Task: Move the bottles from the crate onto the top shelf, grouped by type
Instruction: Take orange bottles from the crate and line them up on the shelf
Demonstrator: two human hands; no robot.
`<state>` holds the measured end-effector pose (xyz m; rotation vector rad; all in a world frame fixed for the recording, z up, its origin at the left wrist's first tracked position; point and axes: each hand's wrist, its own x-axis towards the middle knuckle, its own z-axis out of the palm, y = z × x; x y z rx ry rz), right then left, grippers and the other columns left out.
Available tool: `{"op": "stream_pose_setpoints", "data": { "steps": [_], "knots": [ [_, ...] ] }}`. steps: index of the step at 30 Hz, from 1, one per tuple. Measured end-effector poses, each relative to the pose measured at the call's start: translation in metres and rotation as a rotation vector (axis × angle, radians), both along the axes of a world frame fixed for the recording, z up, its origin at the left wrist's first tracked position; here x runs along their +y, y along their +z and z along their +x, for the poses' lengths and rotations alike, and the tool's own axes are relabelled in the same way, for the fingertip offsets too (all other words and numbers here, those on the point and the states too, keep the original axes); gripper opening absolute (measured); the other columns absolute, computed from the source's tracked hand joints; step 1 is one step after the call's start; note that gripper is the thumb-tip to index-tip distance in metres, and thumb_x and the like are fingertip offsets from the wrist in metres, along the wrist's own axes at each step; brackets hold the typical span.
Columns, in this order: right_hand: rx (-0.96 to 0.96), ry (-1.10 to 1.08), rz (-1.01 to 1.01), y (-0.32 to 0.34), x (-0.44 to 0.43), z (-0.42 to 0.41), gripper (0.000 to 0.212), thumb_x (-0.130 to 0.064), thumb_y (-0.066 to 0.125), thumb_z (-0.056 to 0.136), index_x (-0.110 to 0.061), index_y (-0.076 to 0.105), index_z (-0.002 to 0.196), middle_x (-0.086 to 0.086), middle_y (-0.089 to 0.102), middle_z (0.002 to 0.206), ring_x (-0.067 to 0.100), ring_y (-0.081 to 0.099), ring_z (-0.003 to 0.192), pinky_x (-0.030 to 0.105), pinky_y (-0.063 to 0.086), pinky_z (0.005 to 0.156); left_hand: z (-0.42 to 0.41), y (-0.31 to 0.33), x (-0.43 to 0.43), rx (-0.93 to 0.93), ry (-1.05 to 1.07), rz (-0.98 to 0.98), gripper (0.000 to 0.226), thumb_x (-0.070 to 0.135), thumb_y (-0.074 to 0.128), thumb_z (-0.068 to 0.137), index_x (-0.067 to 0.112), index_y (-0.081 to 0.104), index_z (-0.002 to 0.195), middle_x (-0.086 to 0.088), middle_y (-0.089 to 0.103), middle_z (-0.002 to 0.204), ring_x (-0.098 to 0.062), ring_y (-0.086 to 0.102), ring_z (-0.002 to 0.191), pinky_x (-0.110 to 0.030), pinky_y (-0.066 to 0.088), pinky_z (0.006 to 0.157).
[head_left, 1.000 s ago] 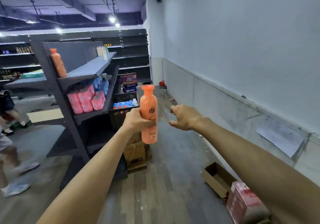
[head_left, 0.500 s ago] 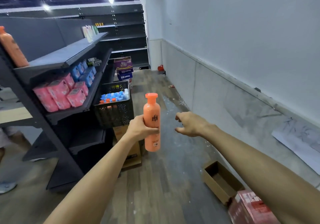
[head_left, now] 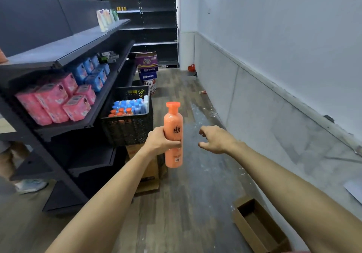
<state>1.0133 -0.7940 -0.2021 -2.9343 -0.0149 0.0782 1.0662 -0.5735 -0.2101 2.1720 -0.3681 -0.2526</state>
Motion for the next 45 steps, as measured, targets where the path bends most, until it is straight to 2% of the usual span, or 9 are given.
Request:
{"op": "stream_pose_setpoints", "data": {
  "steps": [7, 12, 21, 28, 32, 36, 38, 42, 45],
  "knots": [
    [-0.019, -0.01, -0.009, 0.0, -0.001, 0.13, 0.05, -0.044, 0.06, 0.088, -0.016, 0.053, 0.129, 0.005, 0.062, 0.128, 0.026, 0.061, 0.113, 0.04, 0.052, 0.093, 0.136, -0.002, 0.002, -0.043, -0.019, -0.032, 0.042, 0.031, 0.087, 0.064, 0.028, 0.063, 0.099, 0.013, 0.068, 0.092, -0.002, 0.064, 0.082, -0.02, 0.051, 0.069],
    [0.014, -0.037, 0.001, -0.01, -0.002, 0.207, 0.051, -0.045, 0.059, 0.088, -0.016, 0.053, 0.13, 0.006, 0.061, 0.128, 0.027, 0.061, 0.11, 0.042, 0.052, 0.093, 0.231, 0.0, 0.0, -0.064, -0.032, -0.022, 0.045, 0.032, 0.087, 0.065, 0.023, 0.065, 0.103, 0.006, 0.071, 0.099, -0.011, 0.067, 0.091, -0.031, 0.055, 0.082],
    [0.039, -0.024, 0.025, -0.018, -0.025, 0.336, 0.048, -0.041, 0.059, 0.091, -0.015, 0.052, 0.131, 0.006, 0.061, 0.13, 0.026, 0.061, 0.113, 0.042, 0.052, 0.094, 0.353, -0.02, -0.016, -0.063, -0.033, -0.035, 0.048, 0.032, 0.086, 0.068, 0.023, 0.062, 0.109, 0.007, 0.069, 0.105, -0.013, 0.066, 0.096, -0.036, 0.055, 0.086],
    [0.038, 0.069, 0.028, -0.031, -0.055, 0.458, 0.05, -0.041, 0.059, 0.093, -0.014, 0.05, 0.135, 0.007, 0.06, 0.133, 0.027, 0.06, 0.116, 0.043, 0.052, 0.095, 0.459, -0.031, -0.049, -0.065, 0.031, 0.003, 0.044, 0.029, 0.086, 0.066, 0.024, 0.063, 0.103, 0.009, 0.069, 0.098, -0.007, 0.066, 0.089, -0.03, 0.054, 0.081],
    [0.043, 0.112, 0.028, -0.026, -0.083, 0.532, 0.051, -0.042, 0.058, 0.093, -0.015, 0.049, 0.136, 0.007, 0.059, 0.134, 0.028, 0.059, 0.117, 0.043, 0.051, 0.096, 0.52, -0.025, -0.074, -0.061, 0.096, 0.01, 0.036, 0.027, 0.087, 0.065, 0.029, 0.062, 0.091, 0.019, 0.066, 0.084, 0.009, 0.062, 0.077, -0.021, 0.051, 0.071],
    [0.076, 0.152, 0.013, -0.025, -0.105, 0.59, 0.051, -0.041, 0.058, 0.094, -0.014, 0.049, 0.136, 0.008, 0.059, 0.135, 0.029, 0.058, 0.119, 0.042, 0.049, 0.098, 0.564, -0.022, -0.086, -0.046, 0.159, -0.011, 0.039, 0.023, 0.086, 0.065, 0.021, 0.065, 0.098, 0.006, 0.072, 0.096, -0.008, 0.068, 0.088, -0.029, 0.055, 0.079],
    [0.09, 0.181, 0.012, -0.026, -0.108, 0.62, 0.051, -0.041, 0.057, 0.094, -0.013, 0.049, 0.137, 0.008, 0.059, 0.135, 0.028, 0.058, 0.12, 0.041, 0.049, 0.098, 0.584, -0.024, -0.086, -0.035, 0.195, -0.015, 0.038, 0.021, 0.086, 0.066, 0.018, 0.067, 0.099, 0.002, 0.074, 0.098, -0.01, 0.069, 0.09, -0.033, 0.056, 0.083],
    [0.127, 0.244, 0.023, -0.034, -0.092, 0.667, 0.051, -0.042, 0.057, 0.094, -0.014, 0.049, 0.137, 0.007, 0.06, 0.134, 0.028, 0.059, 0.117, 0.042, 0.05, 0.097, 0.614, -0.03, -0.072, -0.016, 0.255, 0.002, 0.037, 0.023, 0.086, 0.066, 0.019, 0.066, 0.098, 0.005, 0.073, 0.095, -0.007, 0.068, 0.088, -0.028, 0.054, 0.08],
    [0.14, 0.286, 0.027, -0.046, -0.07, 0.696, 0.051, -0.041, 0.059, 0.093, -0.014, 0.05, 0.136, 0.008, 0.061, 0.132, 0.027, 0.06, 0.116, 0.042, 0.051, 0.096, 0.634, -0.041, -0.056, 0.032, 0.281, 0.0, 0.035, 0.025, 0.085, 0.067, 0.024, 0.064, 0.094, 0.013, 0.071, 0.09, 0.003, 0.064, 0.082, -0.019, 0.049, 0.069]
  ]
}}
